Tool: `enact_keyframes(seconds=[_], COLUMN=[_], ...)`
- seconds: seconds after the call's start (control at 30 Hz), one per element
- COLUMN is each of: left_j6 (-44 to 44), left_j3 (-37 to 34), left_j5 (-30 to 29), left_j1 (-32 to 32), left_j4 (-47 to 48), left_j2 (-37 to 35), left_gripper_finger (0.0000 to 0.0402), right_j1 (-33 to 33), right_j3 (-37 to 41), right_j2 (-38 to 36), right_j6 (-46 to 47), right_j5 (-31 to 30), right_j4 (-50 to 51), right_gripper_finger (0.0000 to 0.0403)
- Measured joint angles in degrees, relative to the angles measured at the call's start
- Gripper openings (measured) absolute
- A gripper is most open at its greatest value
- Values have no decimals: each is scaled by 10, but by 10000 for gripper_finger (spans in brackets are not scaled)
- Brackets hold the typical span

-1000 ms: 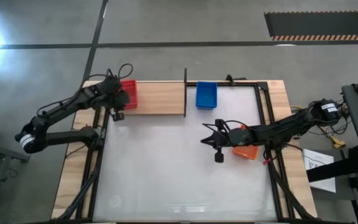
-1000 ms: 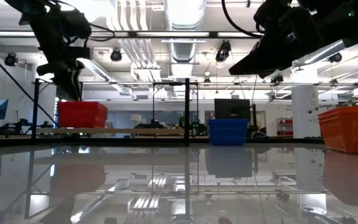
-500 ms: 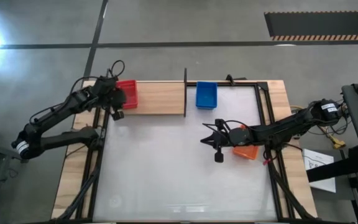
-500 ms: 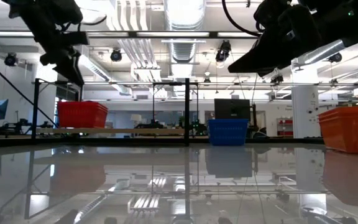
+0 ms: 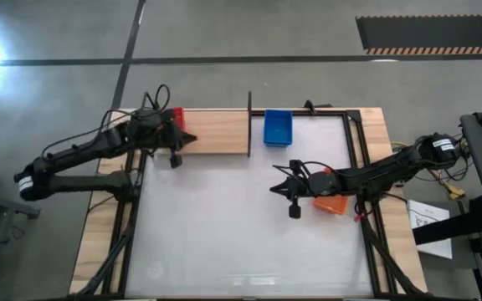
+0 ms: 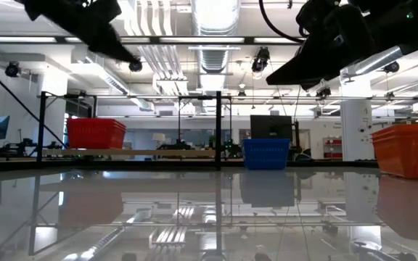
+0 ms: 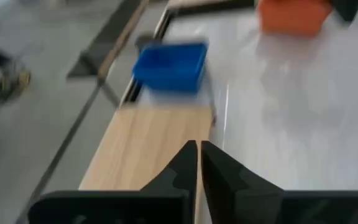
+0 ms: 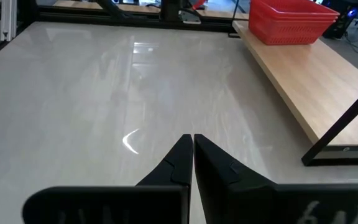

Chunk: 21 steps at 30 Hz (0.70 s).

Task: Stack baskets on shelf by color
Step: Put the stacked blue bins on the shelf

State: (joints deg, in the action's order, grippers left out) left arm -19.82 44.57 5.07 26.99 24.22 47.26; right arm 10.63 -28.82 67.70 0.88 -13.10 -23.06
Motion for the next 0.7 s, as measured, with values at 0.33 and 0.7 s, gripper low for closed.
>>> enact_keyframes(seconds=[0.33, 0.7], left_j6=[62, 137], left_j3=[-128, -280], left_j5=[68, 112], left_j1=[-53, -54], left_j4=[-343, -644], left_j2=[35, 63], left_gripper_finger=[3, 3], right_j1=[0, -1], right_j3=[0, -87], right_j2=[0, -45], right_j6=[37, 44], right_j5=[0, -163], right_j4=[-4, 208], right_gripper_finger=[9, 27])
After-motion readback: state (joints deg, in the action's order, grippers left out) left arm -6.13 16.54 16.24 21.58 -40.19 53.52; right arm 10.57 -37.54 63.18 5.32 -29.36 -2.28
